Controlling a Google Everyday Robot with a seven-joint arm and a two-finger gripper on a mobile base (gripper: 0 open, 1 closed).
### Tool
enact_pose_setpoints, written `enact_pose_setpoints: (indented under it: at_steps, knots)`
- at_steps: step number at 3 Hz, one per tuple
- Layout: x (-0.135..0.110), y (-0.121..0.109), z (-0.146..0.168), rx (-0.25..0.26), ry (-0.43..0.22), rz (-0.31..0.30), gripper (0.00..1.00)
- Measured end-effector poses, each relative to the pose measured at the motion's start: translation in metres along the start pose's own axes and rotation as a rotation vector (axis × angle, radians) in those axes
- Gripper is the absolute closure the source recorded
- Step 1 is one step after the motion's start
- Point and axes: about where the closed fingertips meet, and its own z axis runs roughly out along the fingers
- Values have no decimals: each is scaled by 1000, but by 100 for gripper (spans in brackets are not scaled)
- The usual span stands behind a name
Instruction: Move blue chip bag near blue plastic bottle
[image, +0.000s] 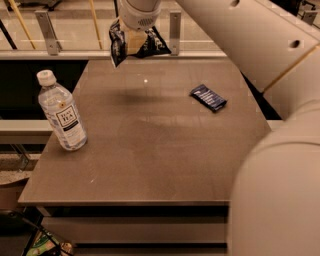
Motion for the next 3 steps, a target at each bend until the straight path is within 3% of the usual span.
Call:
enact_pose_setpoints:
  at_steps: [1,3]
  knots:
    - [-25,28,-11,32,11,42,100]
    - [-53,119,33,-85,42,143,100]
